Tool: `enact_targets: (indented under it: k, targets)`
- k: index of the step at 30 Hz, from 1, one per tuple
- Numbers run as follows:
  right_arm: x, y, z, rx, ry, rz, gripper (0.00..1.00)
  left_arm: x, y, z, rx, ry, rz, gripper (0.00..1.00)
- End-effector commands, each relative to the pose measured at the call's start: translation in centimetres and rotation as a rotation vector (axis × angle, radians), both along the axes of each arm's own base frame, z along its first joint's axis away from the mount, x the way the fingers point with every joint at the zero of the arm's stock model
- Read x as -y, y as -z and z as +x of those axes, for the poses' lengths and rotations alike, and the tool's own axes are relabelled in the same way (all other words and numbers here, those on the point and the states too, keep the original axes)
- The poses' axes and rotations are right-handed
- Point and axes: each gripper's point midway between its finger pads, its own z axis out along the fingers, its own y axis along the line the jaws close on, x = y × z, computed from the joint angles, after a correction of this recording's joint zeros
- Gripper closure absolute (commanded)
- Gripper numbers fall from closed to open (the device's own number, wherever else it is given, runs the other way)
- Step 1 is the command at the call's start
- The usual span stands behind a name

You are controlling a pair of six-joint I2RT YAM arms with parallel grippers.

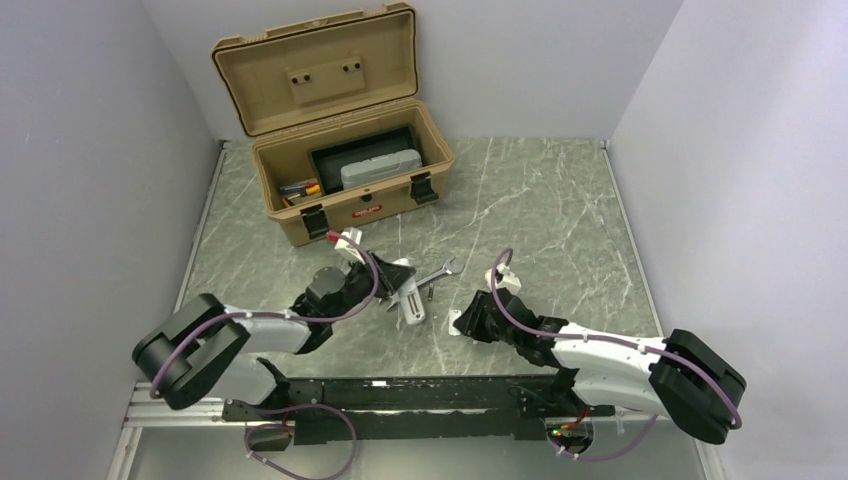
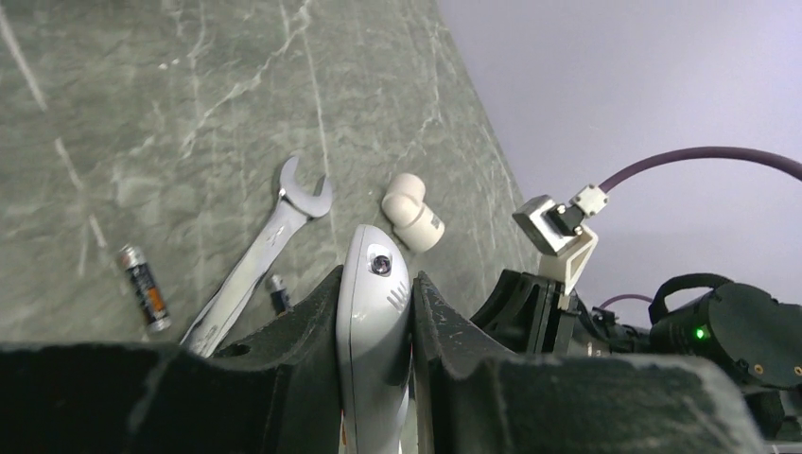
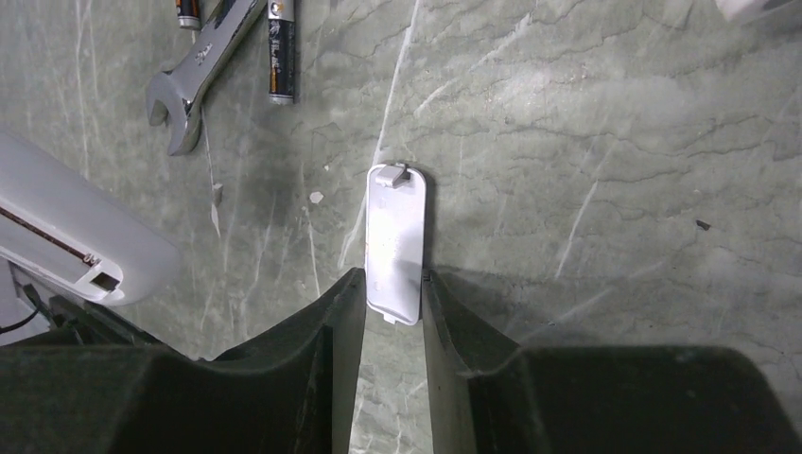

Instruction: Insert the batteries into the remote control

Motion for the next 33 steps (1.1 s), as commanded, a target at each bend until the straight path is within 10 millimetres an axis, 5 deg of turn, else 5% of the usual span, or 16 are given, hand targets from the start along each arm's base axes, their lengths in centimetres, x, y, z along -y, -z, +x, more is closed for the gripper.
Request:
enact_targets:
  k: [1,14,23,33]
  targets:
    - [2.9,3.4,-1.9,-0.091,0.027,-0.098,0.69,2.2,-4.8,1.1,0.139,-0.003,-0.108,1.0]
    - [2.9,3.3,-1.7,-0.097,0.044,-0.06,0.72,6.1,-1.9,0.8,0.124,0.027,-0.031,1.0]
    - [3.1,3.3,-1.7,-0.1,0.053,-0.051,0.72,8.3,-2.0,0.6,0.128,0.063,-0.036,1.0]
    - [3.6,3.1,-1.7,-0.094,0.071,-0.045,0.72,9.0,-0.8,0.7,0.117,0.076,-0.008,1.0]
